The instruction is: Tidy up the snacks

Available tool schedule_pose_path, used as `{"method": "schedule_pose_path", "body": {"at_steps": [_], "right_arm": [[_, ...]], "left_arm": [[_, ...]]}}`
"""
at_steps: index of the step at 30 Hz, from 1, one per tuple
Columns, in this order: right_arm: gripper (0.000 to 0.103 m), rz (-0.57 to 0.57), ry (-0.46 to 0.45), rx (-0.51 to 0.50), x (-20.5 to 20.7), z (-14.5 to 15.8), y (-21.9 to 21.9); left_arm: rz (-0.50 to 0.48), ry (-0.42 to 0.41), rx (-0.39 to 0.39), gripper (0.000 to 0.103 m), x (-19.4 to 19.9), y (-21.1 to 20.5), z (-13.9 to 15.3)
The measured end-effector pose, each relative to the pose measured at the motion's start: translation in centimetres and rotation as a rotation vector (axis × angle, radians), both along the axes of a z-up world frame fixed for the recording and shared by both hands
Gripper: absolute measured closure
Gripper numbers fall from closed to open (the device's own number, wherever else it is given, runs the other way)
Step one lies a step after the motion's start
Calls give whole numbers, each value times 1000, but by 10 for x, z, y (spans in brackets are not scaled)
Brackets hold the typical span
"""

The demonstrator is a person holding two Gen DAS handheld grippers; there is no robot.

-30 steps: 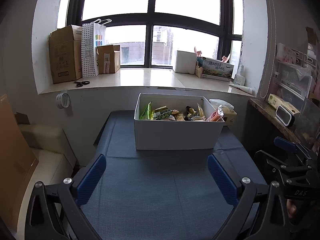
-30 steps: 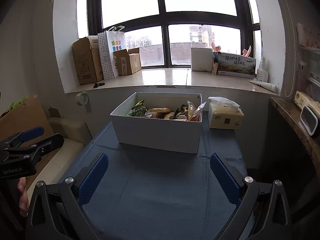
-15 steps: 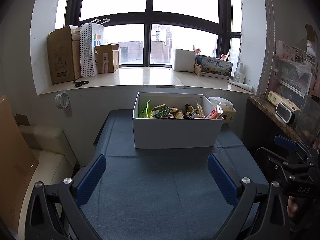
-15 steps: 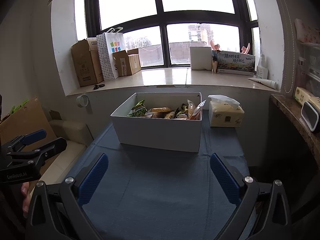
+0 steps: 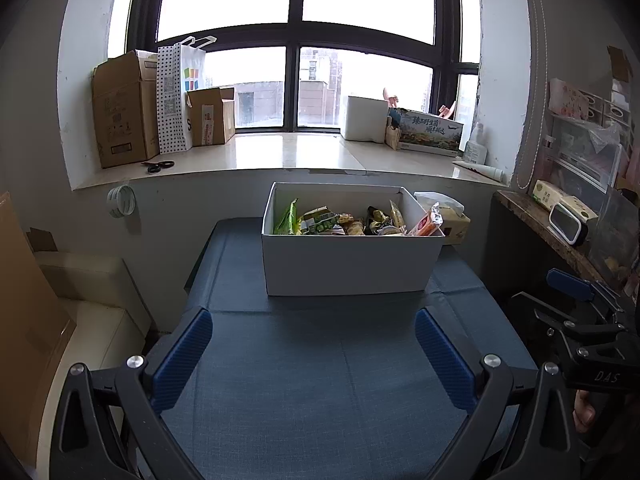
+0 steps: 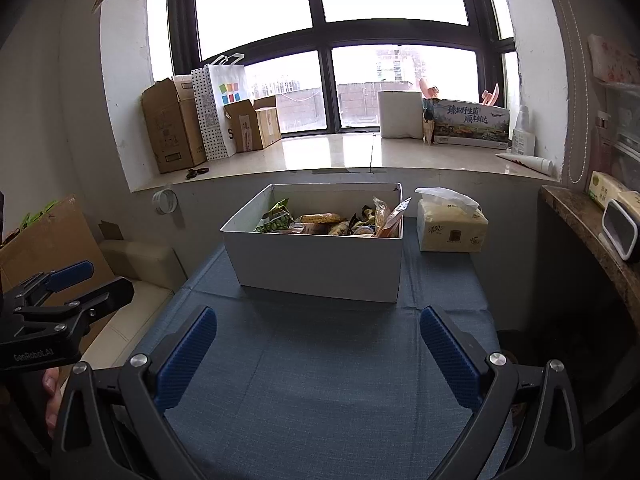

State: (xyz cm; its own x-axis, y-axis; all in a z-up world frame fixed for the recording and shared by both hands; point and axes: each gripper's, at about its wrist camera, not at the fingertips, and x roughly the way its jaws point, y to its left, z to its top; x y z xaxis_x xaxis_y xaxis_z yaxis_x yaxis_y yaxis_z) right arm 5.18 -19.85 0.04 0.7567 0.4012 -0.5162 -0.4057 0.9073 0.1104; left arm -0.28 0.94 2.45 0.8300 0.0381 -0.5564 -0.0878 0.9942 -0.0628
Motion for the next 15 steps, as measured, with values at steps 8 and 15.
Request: {"method": "schedule_pose_path", "body": {"at_steps": [8, 15], "right_arm": [[0, 7, -2, -4, -2, 1, 3], [0, 7, 1, -5, -1, 0, 3]], "left_arm": [[0, 2, 0, 0, 0, 0, -1], [-3, 4, -3, 0, -1, 1, -1]]}}
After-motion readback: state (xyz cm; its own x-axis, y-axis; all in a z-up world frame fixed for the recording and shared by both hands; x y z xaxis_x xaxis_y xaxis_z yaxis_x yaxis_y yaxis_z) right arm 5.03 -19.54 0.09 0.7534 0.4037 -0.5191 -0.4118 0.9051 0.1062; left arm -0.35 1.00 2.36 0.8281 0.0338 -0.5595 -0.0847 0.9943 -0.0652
